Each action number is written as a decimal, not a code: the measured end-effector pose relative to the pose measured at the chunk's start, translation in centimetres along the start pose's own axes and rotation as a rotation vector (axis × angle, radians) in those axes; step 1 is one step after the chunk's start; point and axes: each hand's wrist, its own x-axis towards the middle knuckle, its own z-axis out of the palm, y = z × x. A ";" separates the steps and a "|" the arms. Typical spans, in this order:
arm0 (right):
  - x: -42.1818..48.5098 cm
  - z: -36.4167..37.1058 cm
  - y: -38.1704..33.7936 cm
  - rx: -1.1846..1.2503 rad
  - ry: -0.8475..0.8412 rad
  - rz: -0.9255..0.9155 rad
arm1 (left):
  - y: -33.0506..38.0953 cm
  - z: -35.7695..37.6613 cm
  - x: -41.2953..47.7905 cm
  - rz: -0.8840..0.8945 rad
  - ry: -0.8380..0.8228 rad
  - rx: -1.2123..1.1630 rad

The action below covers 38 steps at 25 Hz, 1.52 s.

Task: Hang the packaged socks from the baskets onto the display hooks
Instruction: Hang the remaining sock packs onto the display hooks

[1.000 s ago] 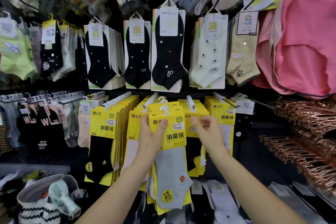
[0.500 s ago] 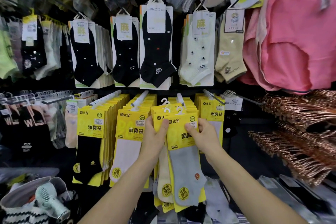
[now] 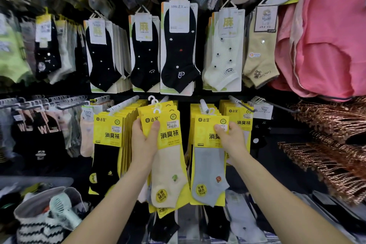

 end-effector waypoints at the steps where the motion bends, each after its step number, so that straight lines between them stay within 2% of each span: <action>1: 0.1 0.2 0.0 -0.036 0.005 -0.015 | -0.2 -0.3 0.0 0.001 0.003 -0.005; 8: 0.4 1.4 0.6 -0.121 0.027 0.039 | -0.1 -0.3 -0.5 0.017 -0.047 -0.008; 12: -0.9 0.0 0.8 -0.296 0.114 -0.042 | -0.2 0.8 -1.0 0.006 -0.089 -0.027; 15: -2.5 -0.2 0.0 -0.074 0.023 -0.046 | -0.4 2.5 -1.7 -0.009 -0.124 -0.028; 17: -2.8 -0.3 -0.8 0.013 0.021 -0.028 | -0.4 3.7 -2.3 -0.010 -0.148 -0.028; 20: -2.9 -0.7 -1.3 0.001 0.093 -0.102 | -0.4 5.3 -3.1 -0.002 -0.173 -0.032; 22: -3.2 -0.8 -1.2 -0.038 0.046 -0.142 | -0.3 6.0 -3.6 0.006 -0.183 -0.043; 24: -3.4 -0.7 -1.0 -0.076 -0.019 -0.120 | -0.3 6.5 -3.9 -0.008 -0.196 -0.059; 31: -2.4 -1.2 -0.2 0.052 -0.045 -0.065 | -0.7 5.8 -3.4 -0.045 -0.211 -0.061; 38: -1.0 -1.5 -0.8 0.083 0.023 -0.030 | -1.0 1.7 -2.3 0.011 -0.047 0.003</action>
